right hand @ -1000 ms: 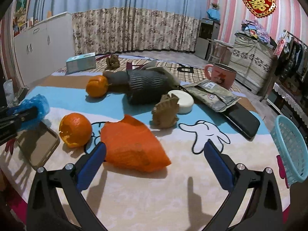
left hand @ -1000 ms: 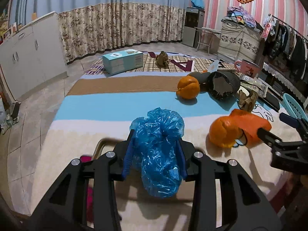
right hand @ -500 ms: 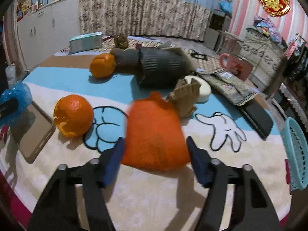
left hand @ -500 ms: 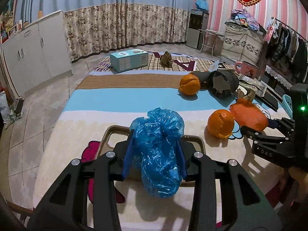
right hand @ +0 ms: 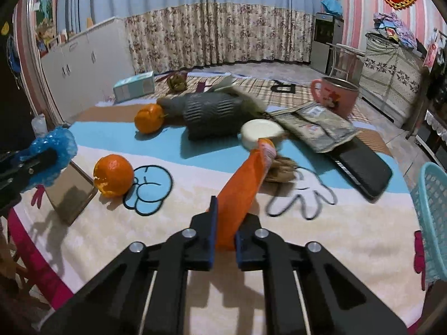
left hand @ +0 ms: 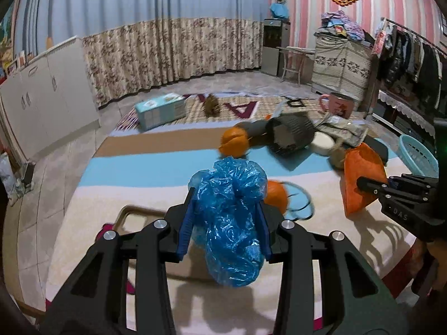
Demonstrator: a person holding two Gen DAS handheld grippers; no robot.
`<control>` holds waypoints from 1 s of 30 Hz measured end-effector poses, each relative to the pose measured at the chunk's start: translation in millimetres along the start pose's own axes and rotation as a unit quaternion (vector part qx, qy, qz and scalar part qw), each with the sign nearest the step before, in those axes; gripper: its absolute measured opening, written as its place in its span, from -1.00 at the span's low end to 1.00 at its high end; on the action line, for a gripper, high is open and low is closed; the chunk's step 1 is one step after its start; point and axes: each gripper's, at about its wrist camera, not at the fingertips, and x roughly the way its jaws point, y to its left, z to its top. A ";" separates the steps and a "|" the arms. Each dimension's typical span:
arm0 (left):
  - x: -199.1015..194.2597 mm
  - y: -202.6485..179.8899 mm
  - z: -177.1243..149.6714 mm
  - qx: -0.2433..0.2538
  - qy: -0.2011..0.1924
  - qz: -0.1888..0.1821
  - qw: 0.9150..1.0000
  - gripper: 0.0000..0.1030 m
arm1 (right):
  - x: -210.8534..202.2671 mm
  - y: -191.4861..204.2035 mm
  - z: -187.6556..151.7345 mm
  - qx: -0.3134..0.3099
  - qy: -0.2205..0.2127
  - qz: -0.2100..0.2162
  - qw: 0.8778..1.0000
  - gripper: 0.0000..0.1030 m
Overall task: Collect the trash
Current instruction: 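Lift both bags and carry them over the light-blue basket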
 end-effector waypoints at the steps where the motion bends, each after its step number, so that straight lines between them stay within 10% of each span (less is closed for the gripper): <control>1: -0.6 -5.1 2.3 0.003 -0.002 -0.001 1.000 -0.27 | -4.1 -5.9 0.7 0.004 -0.004 0.003 1.000 -0.84; 13: -0.6 -76.3 30.8 0.037 -0.021 -0.026 0.999 -0.27 | -62.5 -83.3 12.2 0.062 -0.064 0.006 0.996 -0.84; 30: 6.5 -270.9 74.9 0.119 -0.060 -0.156 0.979 -0.27 | -139.7 -262.8 -5.9 0.117 -0.097 -0.159 0.976 -0.84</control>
